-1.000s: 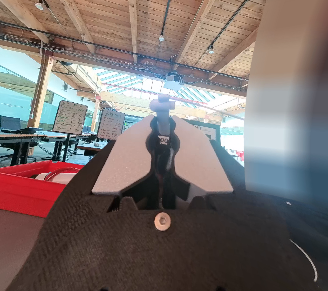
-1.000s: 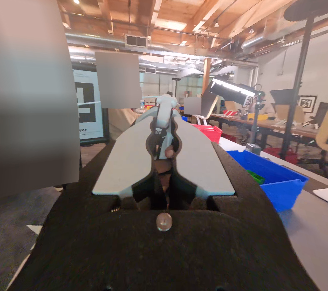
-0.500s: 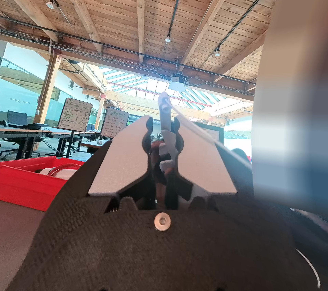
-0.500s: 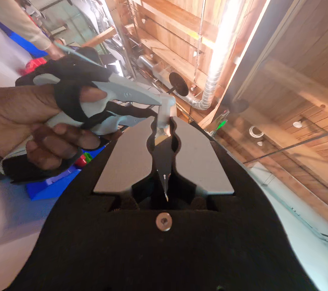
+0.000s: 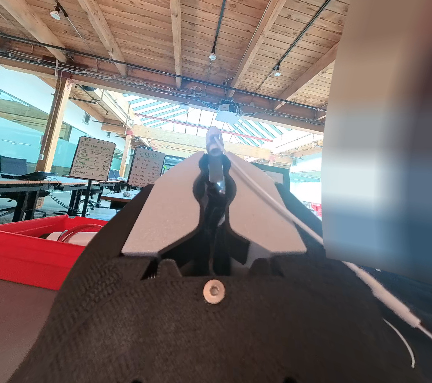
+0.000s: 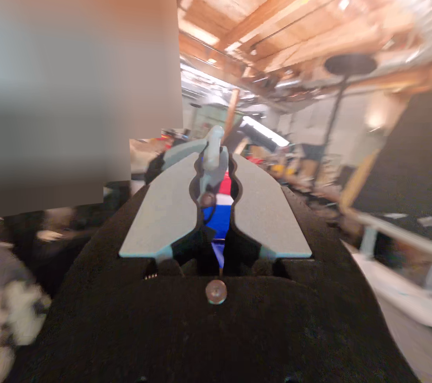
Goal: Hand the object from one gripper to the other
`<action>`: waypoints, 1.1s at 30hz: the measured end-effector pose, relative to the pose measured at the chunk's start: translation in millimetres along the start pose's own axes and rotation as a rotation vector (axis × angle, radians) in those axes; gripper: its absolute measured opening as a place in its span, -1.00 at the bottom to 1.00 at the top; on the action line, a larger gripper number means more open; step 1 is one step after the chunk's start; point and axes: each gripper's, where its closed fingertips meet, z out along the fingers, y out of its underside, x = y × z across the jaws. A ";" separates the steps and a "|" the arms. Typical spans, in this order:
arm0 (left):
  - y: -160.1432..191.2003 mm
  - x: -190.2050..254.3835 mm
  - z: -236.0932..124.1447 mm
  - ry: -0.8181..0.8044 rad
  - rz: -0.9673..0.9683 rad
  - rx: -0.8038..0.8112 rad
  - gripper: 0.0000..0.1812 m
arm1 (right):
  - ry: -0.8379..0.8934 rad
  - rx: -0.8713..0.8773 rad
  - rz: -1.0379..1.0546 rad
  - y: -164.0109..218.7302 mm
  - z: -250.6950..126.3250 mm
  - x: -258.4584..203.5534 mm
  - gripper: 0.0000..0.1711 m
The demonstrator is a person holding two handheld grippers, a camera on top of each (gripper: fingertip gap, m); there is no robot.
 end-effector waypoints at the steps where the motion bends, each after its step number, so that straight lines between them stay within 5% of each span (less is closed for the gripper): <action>1: 0.3 0.6 0.1 0.002 0.004 -0.003 -0.88 | -0.047 0.012 0.125 -1.4 -0.9 0.0 -0.75; 5: 2.8 1.6 1.1 0.009 0.006 -0.011 -0.87 | -0.139 0.019 0.368 0.4 -1.6 0.6 -0.77; 13: 5.0 3.2 2.2 0.015 0.006 -0.018 -0.87 | -0.165 -0.020 0.308 6.3 0.7 -7.6 -0.86; 17: 5.3 -1.1 1.8 -0.014 -0.007 -0.012 -0.82 | -0.062 0.009 0.069 0.9 -1.3 -0.6 -0.86; 25: 10.6 -11.5 1.0 -0.033 -0.091 -0.011 -0.74 | 0.331 -0.012 -0.823 -17.6 -9.7 7.2 -0.86; 33: 10.7 -5.5 3.1 -0.006 -0.088 -0.009 -0.69 | 0.347 -0.071 -1.002 -3.2 -4.2 5.6 -0.87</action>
